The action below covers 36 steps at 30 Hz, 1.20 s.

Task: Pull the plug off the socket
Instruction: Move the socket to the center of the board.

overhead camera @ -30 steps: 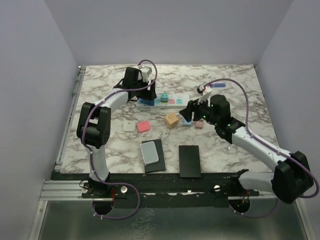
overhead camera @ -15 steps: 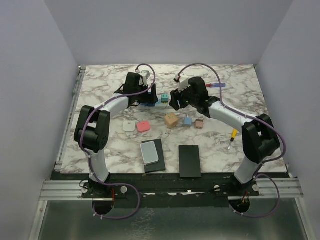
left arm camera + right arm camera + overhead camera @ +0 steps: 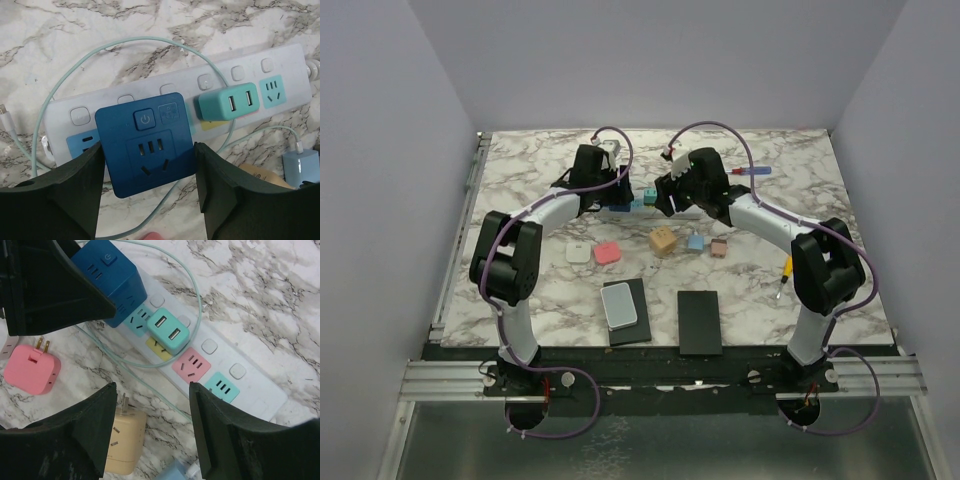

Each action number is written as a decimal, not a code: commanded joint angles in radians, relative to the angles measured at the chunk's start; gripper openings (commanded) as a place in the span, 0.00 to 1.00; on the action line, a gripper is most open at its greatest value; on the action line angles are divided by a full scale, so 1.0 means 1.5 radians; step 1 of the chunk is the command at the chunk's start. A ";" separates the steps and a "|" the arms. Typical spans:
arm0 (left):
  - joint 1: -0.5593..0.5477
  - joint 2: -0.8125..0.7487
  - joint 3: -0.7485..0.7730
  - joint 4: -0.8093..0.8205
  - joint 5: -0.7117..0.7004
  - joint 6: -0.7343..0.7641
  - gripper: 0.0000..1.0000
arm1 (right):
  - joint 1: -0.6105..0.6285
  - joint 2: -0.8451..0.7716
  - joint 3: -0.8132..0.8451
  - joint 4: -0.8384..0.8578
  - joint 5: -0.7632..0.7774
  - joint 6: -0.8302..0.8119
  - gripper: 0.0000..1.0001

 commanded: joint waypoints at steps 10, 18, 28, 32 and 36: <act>0.002 0.050 0.062 -0.079 0.082 0.183 0.46 | -0.001 0.035 0.037 -0.013 -0.055 -0.025 0.62; 0.017 0.067 0.097 -0.133 0.153 0.209 0.43 | -0.001 0.055 0.046 0.012 -0.024 -0.047 0.62; 0.020 0.080 0.114 -0.142 0.153 0.170 0.42 | 0.008 0.105 0.080 0.014 0.016 -0.093 0.61; 0.021 0.081 0.118 -0.151 0.150 0.167 0.42 | 0.012 0.123 0.103 0.001 0.013 -0.104 0.61; 0.021 0.082 0.120 -0.152 0.151 0.164 0.42 | 0.017 0.142 0.121 -0.011 0.016 -0.117 0.61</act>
